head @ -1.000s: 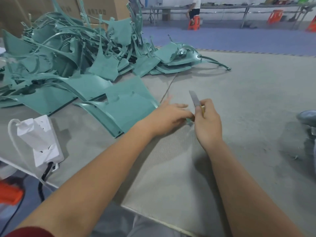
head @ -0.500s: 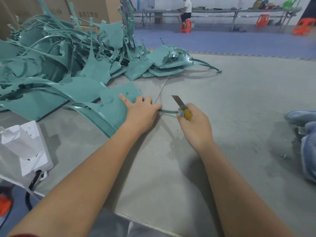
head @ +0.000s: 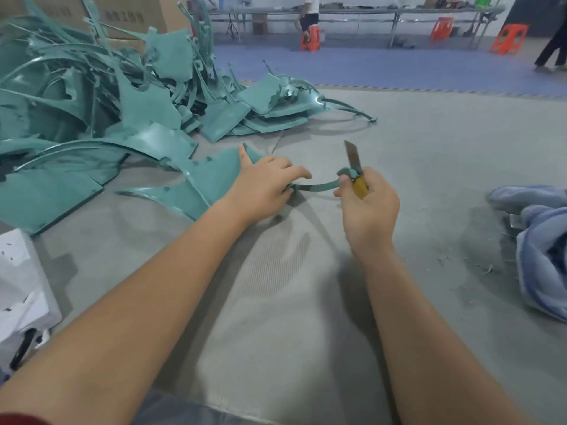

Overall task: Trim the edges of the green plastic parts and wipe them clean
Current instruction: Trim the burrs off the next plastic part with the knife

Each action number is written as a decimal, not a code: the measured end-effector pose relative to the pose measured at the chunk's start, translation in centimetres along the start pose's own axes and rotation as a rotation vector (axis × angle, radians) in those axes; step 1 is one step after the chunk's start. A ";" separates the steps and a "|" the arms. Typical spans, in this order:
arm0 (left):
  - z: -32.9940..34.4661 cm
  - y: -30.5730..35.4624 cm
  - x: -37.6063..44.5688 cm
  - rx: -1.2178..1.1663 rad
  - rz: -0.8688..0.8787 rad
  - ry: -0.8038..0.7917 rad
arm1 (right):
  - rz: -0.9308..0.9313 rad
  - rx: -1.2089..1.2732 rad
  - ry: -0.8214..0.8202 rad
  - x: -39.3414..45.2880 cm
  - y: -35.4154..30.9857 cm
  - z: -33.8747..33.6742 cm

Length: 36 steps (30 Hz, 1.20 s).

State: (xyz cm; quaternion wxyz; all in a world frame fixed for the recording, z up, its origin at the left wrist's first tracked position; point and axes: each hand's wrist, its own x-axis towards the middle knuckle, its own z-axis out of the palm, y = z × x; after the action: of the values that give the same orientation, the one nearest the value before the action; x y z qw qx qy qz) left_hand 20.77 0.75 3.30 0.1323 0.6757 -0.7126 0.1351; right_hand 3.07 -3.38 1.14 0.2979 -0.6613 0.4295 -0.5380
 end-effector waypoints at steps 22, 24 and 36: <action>3.4 9.1 3.4 -1.302 -0.691 -0.100 | 0.262 0.764 0.234 0.9 -0.7 -2.0; 3.5 9.3 3.3 -1.171 -0.686 -0.093 | 0.315 0.718 0.259 1.3 -0.4 -2.9; 5.4 13.4 2.5 -0.664 -0.513 0.063 | 0.410 0.310 0.044 1.8 4.0 -6.9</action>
State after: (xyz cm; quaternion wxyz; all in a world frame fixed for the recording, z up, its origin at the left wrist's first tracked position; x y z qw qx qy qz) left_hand 7.27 -2.87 -0.97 0.3942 0.7473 -0.5216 -0.1186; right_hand -4.51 -6.36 0.23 0.4889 -0.4952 0.4733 -0.5401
